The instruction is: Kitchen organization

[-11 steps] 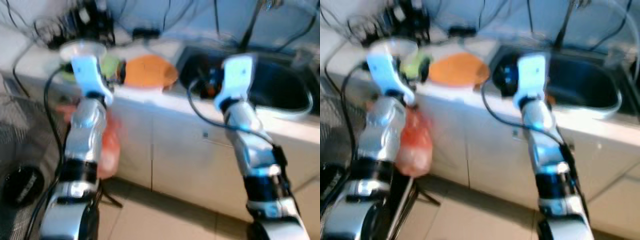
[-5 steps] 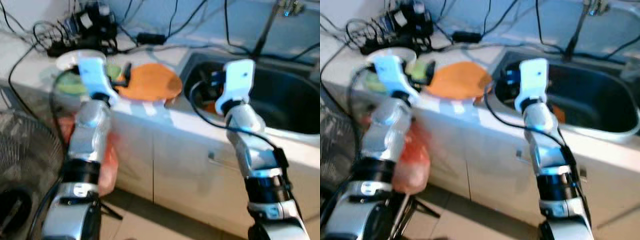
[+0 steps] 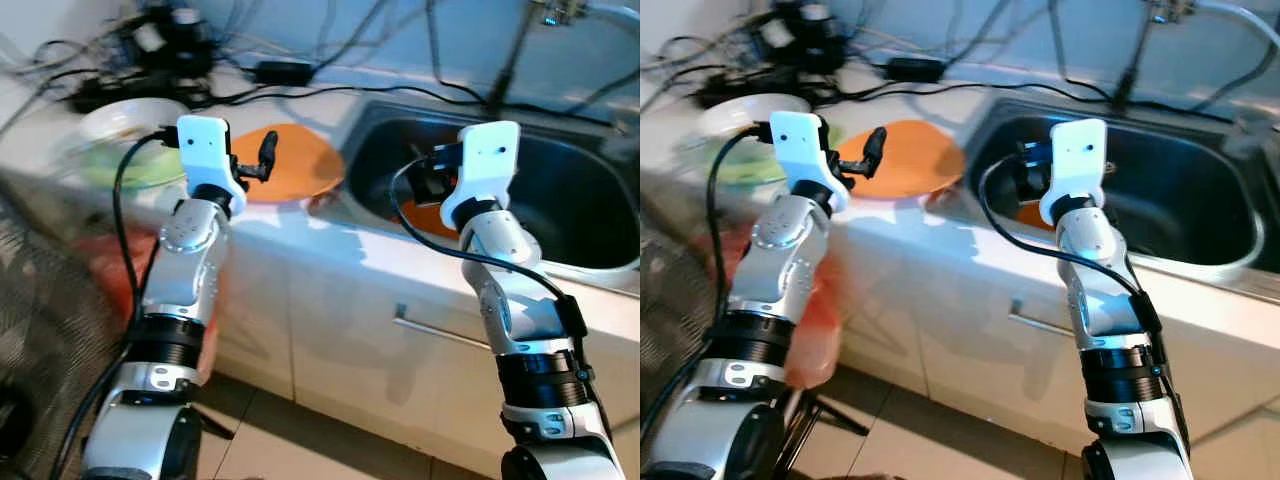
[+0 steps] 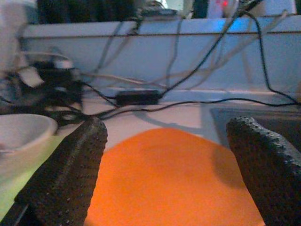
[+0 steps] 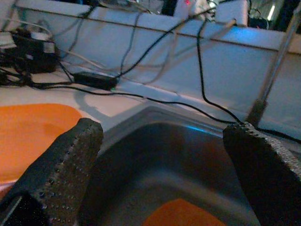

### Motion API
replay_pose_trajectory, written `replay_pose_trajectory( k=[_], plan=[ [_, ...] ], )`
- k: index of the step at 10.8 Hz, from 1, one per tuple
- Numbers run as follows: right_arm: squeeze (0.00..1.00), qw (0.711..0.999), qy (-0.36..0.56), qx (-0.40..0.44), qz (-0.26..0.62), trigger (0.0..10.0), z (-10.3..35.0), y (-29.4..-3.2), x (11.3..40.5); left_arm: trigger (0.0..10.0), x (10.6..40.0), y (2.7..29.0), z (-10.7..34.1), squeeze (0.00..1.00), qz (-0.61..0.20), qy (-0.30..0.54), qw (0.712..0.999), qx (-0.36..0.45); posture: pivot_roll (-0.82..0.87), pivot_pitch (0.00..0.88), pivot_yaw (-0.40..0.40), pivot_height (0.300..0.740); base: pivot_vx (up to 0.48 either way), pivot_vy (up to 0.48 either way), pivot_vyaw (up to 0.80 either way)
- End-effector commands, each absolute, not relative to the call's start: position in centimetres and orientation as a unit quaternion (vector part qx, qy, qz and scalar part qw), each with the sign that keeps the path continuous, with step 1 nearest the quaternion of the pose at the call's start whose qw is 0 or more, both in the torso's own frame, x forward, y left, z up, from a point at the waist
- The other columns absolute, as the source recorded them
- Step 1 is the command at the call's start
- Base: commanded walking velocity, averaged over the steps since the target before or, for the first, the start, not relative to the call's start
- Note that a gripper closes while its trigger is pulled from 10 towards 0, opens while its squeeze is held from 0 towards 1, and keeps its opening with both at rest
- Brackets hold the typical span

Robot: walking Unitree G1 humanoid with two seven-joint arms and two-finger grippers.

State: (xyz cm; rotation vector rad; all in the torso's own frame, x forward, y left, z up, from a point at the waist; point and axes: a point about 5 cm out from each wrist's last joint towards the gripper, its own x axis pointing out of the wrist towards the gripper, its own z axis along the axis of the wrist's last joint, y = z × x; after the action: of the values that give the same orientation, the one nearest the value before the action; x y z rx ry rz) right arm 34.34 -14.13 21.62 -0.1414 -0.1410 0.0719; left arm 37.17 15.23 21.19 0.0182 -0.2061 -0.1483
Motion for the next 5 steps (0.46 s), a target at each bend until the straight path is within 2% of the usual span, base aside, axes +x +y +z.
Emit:
replay_pose_trajectory(
  k=[1,5],
  plan=[
    [0.0,0.994,-0.07,-0.075,0.036,10.0,21.84,-14.23,34.45,10.0,37.47,15.28,21.89,0.0,-0.079,-0.105,0.991,0.024,-0.01,0.0,0.013,0.74,0.0,0.0,0.0],
    [0.0,0.994,-0.069,-0.076,0.038,10.0,21.81,-14.18,34.46,10.0,37.67,15.63,22.21,0.0,-0.086,-0.1,0.989,0.069,-0.01,0.0,0.013,0.74,0.0,0.0,0.0]
  ],
)
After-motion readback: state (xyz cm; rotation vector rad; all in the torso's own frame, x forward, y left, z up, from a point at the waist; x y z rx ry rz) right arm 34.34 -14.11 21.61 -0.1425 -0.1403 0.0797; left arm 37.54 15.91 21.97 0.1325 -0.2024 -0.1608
